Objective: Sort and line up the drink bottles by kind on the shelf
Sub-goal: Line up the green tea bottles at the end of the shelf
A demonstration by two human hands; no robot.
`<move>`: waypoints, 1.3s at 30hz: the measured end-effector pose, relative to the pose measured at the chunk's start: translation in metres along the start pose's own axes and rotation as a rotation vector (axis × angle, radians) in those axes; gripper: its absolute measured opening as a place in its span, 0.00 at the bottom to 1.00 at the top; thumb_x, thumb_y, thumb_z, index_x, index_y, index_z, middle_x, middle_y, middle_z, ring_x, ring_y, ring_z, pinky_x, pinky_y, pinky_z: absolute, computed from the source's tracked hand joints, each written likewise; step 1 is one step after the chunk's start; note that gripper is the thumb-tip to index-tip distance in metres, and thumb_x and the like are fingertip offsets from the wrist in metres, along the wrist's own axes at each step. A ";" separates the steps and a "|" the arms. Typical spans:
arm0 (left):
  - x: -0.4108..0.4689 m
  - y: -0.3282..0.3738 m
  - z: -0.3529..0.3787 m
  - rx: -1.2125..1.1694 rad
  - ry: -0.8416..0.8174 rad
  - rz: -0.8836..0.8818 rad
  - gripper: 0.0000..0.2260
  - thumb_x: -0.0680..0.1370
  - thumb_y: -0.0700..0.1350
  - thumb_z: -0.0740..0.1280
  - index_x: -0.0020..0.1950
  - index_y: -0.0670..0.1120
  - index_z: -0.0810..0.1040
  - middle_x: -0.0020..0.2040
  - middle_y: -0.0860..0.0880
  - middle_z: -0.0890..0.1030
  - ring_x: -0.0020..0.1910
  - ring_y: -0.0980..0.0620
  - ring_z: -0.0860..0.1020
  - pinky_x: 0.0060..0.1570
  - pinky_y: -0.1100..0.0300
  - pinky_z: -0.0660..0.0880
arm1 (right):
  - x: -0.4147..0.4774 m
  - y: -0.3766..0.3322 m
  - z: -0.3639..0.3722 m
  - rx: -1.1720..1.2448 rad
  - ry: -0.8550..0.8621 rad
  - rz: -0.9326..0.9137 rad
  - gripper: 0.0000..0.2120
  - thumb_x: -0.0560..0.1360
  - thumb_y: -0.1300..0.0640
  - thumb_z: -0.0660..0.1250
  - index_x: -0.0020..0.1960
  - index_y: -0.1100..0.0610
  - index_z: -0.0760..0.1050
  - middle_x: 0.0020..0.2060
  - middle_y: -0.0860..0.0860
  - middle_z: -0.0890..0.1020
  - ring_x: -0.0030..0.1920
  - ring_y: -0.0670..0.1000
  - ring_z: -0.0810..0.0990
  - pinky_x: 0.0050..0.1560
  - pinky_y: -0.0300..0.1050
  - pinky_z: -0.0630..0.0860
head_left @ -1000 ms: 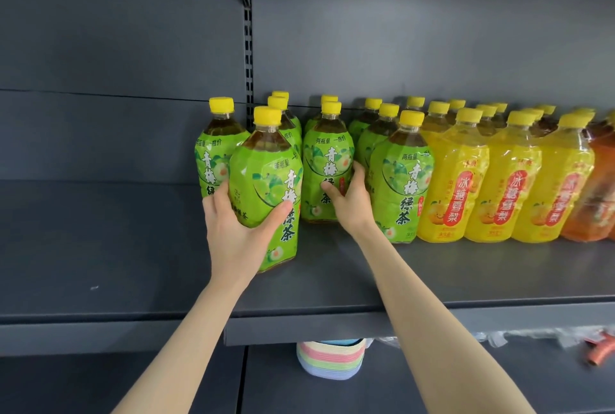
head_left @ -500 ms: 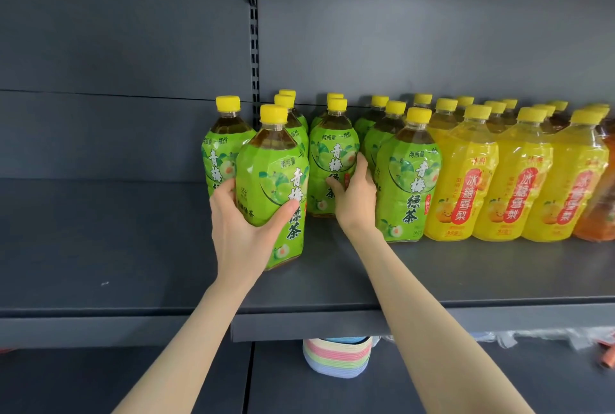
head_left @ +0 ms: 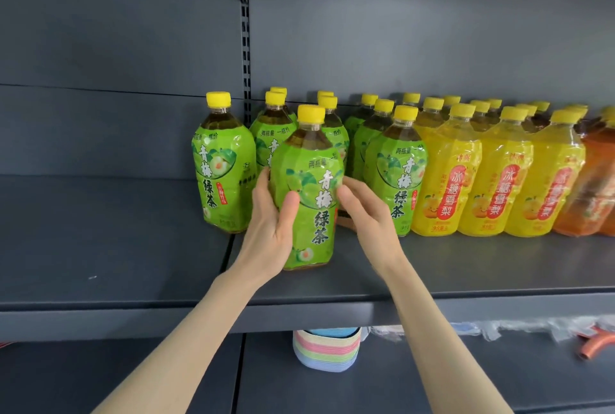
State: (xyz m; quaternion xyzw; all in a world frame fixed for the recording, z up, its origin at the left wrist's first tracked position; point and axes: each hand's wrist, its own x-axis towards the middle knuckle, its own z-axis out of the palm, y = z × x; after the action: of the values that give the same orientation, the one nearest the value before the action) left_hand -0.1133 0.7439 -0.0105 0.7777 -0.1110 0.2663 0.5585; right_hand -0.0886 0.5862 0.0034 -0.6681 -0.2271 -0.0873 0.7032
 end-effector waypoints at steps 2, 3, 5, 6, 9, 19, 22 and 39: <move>0.005 0.005 0.007 -0.073 -0.078 -0.047 0.32 0.78 0.61 0.50 0.77 0.49 0.44 0.74 0.53 0.59 0.71 0.61 0.60 0.68 0.65 0.61 | -0.004 0.006 -0.011 -0.096 -0.024 -0.029 0.24 0.74 0.52 0.71 0.68 0.54 0.73 0.57 0.48 0.82 0.56 0.48 0.80 0.54 0.40 0.78; 0.007 0.006 0.012 -0.103 -0.106 -0.060 0.30 0.78 0.59 0.50 0.76 0.49 0.46 0.73 0.53 0.61 0.69 0.61 0.62 0.67 0.66 0.62 | -0.004 0.010 -0.015 -0.198 -0.023 -0.042 0.28 0.72 0.51 0.73 0.70 0.52 0.70 0.59 0.46 0.81 0.57 0.48 0.79 0.53 0.38 0.77; 0.014 0.007 0.019 -0.141 -0.130 -0.069 0.28 0.79 0.59 0.51 0.75 0.49 0.50 0.72 0.53 0.63 0.69 0.61 0.64 0.68 0.66 0.63 | -0.003 0.012 -0.020 -0.371 -0.002 -0.041 0.34 0.70 0.47 0.74 0.73 0.48 0.67 0.59 0.48 0.79 0.56 0.48 0.79 0.54 0.40 0.78; 0.018 0.005 0.023 -0.132 -0.130 -0.068 0.29 0.79 0.62 0.51 0.76 0.50 0.52 0.73 0.52 0.62 0.70 0.60 0.62 0.71 0.61 0.62 | -0.002 0.012 -0.022 -0.404 0.032 -0.033 0.34 0.70 0.48 0.75 0.73 0.48 0.67 0.57 0.49 0.79 0.53 0.47 0.80 0.52 0.40 0.79; 0.029 -0.002 0.030 -0.049 -0.125 -0.077 0.38 0.73 0.71 0.50 0.77 0.52 0.53 0.75 0.52 0.60 0.75 0.56 0.55 0.74 0.49 0.55 | 0.000 0.005 -0.022 -0.452 0.163 -0.054 0.30 0.71 0.54 0.75 0.69 0.54 0.69 0.47 0.45 0.79 0.44 0.41 0.79 0.43 0.32 0.77; 0.040 0.004 0.038 -0.169 -0.201 -0.215 0.30 0.80 0.61 0.51 0.78 0.55 0.42 0.78 0.57 0.50 0.75 0.59 0.53 0.73 0.58 0.53 | 0.005 0.014 -0.024 -0.855 0.232 -0.124 0.34 0.72 0.49 0.73 0.74 0.53 0.65 0.49 0.54 0.82 0.47 0.54 0.82 0.51 0.52 0.79; 0.044 0.003 0.039 -0.157 -0.225 -0.232 0.29 0.80 0.60 0.49 0.77 0.55 0.40 0.78 0.58 0.48 0.75 0.59 0.52 0.71 0.61 0.53 | 0.009 0.013 -0.023 -0.912 0.239 -0.152 0.34 0.72 0.48 0.73 0.74 0.55 0.65 0.49 0.54 0.83 0.47 0.55 0.82 0.50 0.51 0.79; 0.055 -0.009 0.039 -0.011 -0.184 -0.201 0.27 0.80 0.61 0.47 0.78 0.55 0.44 0.78 0.56 0.49 0.76 0.57 0.46 0.75 0.53 0.46 | 0.014 0.019 -0.022 -1.011 0.252 -0.185 0.33 0.74 0.46 0.70 0.74 0.56 0.65 0.43 0.56 0.84 0.41 0.57 0.82 0.43 0.49 0.78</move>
State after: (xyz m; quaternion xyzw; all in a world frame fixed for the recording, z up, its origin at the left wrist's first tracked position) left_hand -0.0517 0.7176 0.0028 0.8030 -0.0847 0.1361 0.5741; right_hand -0.0635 0.5693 -0.0081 -0.8853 -0.1283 -0.3273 0.3045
